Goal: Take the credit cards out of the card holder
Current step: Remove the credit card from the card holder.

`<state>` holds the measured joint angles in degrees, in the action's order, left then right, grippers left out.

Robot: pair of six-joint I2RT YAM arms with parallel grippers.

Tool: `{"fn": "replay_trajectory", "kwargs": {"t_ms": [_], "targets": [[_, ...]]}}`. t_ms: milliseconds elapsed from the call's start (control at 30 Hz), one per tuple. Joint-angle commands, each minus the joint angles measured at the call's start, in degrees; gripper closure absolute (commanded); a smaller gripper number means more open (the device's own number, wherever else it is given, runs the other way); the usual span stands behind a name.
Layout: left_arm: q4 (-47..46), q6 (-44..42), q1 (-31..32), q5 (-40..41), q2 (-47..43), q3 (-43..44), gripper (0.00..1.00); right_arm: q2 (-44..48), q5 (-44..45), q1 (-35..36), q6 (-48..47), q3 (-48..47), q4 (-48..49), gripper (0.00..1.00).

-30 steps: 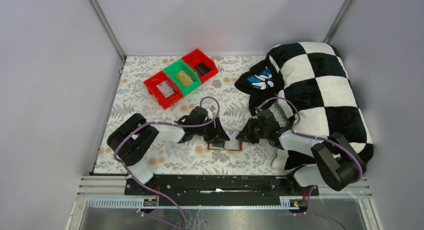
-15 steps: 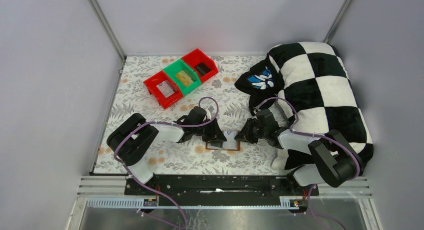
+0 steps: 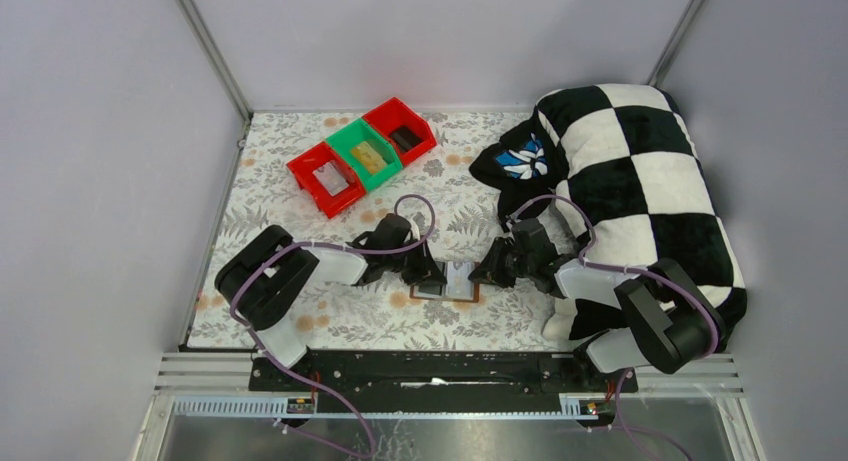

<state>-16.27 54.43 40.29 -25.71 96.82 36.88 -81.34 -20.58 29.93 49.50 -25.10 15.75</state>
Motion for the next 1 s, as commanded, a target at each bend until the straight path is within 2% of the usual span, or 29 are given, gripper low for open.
{"fn": "replay_trajectory", "kwargs": {"t_ms": [0, 167, 300, 367, 767, 967], "targets": [[0.19, -1.49, -0.35, 1.46, -0.19, 0.43, 1.00, 1.69, 2.13, -0.10, -1.71, -0.31, -4.16, 0.79], [0.53, -2.12, -0.39, 3.84, -5.17, -0.42, 0.98, 5.97, 4.46, -0.11, -2.38, -1.08, -5.93, 0.78], [-3.18, -1.14, -0.39, 3.99, -6.71, -1.87, 0.68, 5.48, 3.73, -0.09, -2.32, -2.77, -6.19, 0.77], [-2.88, -1.00, -0.39, 3.71, -5.44, -1.25, 0.63, 4.27, 2.57, -0.09, -2.08, -3.61, -5.59, 0.77], [-3.01, -0.91, -0.33, 2.03, -1.61, 0.68, 0.62, -1.67, -2.01, -0.07, -1.43, -3.54, -1.81, 0.77], [-3.14, -0.95, -0.30, 1.51, -0.38, 0.61, 0.66, -4.04, -3.04, -0.11, -0.85, -3.13, -0.05, 0.79]]}}
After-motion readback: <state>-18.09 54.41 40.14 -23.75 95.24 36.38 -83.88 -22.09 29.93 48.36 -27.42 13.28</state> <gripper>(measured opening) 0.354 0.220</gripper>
